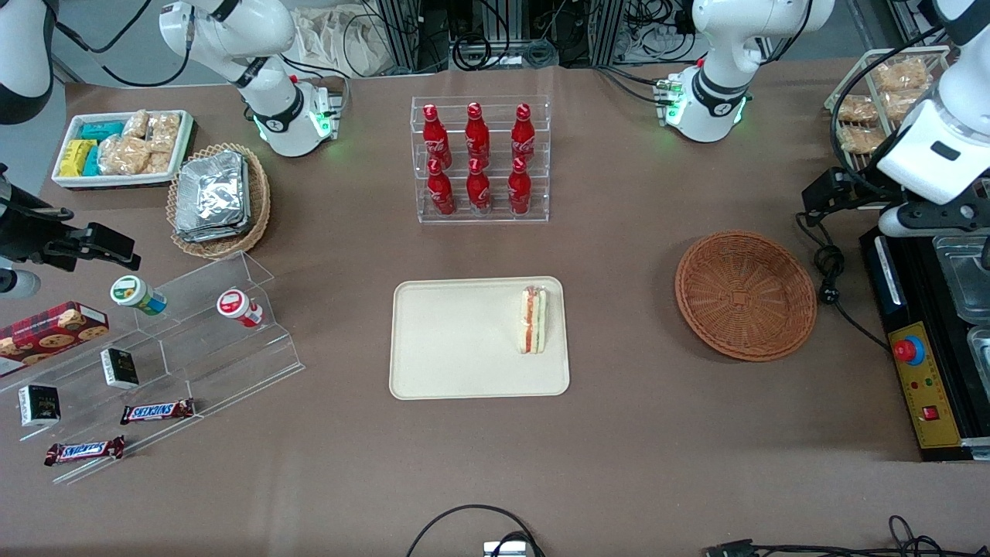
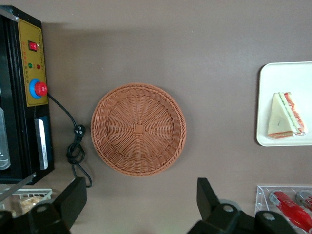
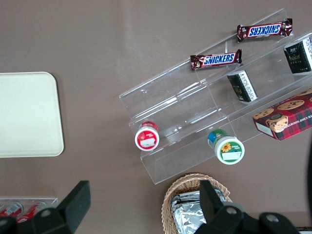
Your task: Place sandwich from basket to tray
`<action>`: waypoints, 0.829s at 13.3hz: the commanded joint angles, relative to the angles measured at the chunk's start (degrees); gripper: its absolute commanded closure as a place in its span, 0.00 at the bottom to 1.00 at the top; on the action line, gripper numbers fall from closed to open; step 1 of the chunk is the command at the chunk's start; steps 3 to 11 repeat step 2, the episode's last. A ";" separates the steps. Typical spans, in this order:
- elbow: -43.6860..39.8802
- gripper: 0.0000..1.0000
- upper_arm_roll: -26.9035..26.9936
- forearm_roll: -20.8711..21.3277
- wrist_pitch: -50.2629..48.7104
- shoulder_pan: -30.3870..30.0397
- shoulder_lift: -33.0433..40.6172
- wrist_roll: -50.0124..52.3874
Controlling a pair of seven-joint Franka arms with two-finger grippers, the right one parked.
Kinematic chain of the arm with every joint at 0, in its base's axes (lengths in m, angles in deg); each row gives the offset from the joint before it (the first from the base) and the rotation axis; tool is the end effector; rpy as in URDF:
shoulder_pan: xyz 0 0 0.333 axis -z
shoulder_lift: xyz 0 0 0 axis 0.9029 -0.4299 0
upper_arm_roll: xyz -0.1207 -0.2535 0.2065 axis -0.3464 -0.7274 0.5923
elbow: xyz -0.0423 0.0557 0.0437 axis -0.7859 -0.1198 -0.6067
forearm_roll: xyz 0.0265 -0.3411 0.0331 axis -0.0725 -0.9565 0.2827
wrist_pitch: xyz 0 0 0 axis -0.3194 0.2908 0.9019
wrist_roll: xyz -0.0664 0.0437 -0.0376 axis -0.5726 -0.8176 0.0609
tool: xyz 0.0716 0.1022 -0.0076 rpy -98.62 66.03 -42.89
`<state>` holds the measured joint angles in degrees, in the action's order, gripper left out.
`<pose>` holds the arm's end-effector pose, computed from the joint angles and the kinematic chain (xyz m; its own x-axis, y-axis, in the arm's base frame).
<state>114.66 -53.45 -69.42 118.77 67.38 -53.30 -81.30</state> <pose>0.4911 -0.0614 0.6558 0.9999 -0.0051 -0.0139 -0.0054 -0.9997 -0.0242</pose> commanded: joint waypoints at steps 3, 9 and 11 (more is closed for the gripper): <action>1.45 0.00 -0.24 -1.95 -0.47 -1.35 0.77 -1.26; 1.45 0.00 -0.24 -1.95 -0.47 -1.35 0.77 -1.26; 1.45 0.00 -0.24 -1.95 -0.47 -1.35 0.77 -1.26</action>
